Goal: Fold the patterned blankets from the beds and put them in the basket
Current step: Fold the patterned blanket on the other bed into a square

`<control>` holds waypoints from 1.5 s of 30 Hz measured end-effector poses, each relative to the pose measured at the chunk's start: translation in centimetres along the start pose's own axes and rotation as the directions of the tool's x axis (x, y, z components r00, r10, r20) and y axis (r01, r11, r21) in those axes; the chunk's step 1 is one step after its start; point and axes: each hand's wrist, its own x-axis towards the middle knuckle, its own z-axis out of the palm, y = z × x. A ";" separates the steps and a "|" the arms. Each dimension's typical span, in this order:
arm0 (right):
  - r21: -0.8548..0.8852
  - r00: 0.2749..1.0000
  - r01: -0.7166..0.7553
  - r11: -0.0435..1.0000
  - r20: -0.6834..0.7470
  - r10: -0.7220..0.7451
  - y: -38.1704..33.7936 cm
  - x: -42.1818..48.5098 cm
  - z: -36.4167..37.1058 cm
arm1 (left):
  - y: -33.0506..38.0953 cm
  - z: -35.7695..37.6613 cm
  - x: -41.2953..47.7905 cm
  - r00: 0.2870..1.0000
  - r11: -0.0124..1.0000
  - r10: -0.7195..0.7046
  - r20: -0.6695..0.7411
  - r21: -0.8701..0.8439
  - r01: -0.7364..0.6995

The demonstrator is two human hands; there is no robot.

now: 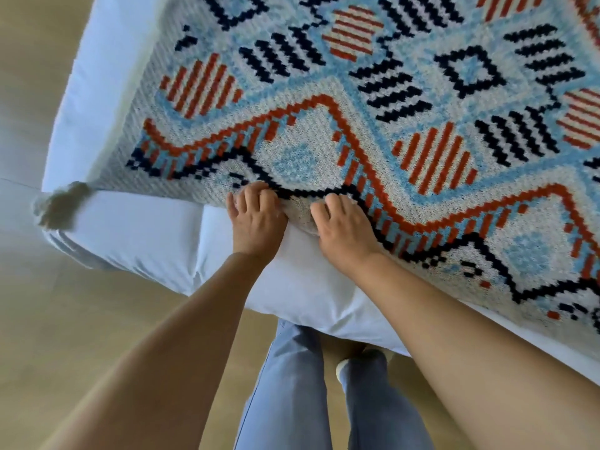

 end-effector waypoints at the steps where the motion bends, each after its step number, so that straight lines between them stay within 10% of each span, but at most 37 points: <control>1: -0.009 1.000 0.007 1.000 -0.014 -0.007 -0.7 0.9 0.0 | -0.6 -0.1 0.7 0.998 0.999 0.049 -0.038 0.011 -0.049; 5: 0.088 0.992 -0.069 0.994 0.108 0.059 -2.0 3.2 0.5 | -1.3 0.0 3.0 0.934 0.935 0.354 -0.046 0.047 -0.352; 15: 0.099 0.990 0.034 0.994 0.134 -0.048 -2.2 1.0 2.3 | -4.6 -0.5 -0.2 0.808 0.817 0.577 0.121 -0.070 -0.572; 19: 0.084 0.944 -0.039 0.996 0.329 0.010 -2.8 0.5 3.7 | -5.4 -0.7 -1.9 0.809 0.825 0.550 0.210 0.019 -0.565; 24: 0.248 0.964 -0.103 0.963 0.263 0.035 -1.2 -0.9 2.8 | -1.4 -0.8 -2.2 0.876 0.903 0.420 0.238 -0.010 -0.430; 34: 0.260 0.888 -0.460 0.849 0.161 0.432 13.8 -17.7 0.7 | 15.0 5.0 -8.4 0.772 0.827 0.541 0.334 -0.044 -0.560; 41: 0.274 0.704 -0.679 0.681 -0.022 0.710 29.0 -33.2 -2.3 | 33.3 10.0 -15.8 0.742 0.796 0.590 0.319 -0.071 -0.602; 45: 0.362 0.307 -0.889 0.282 0.014 0.952 35.6 -39.3 -3.2 | 41.5 12.2 -19.8 0.722 0.777 0.617 0.312 -0.100 -0.621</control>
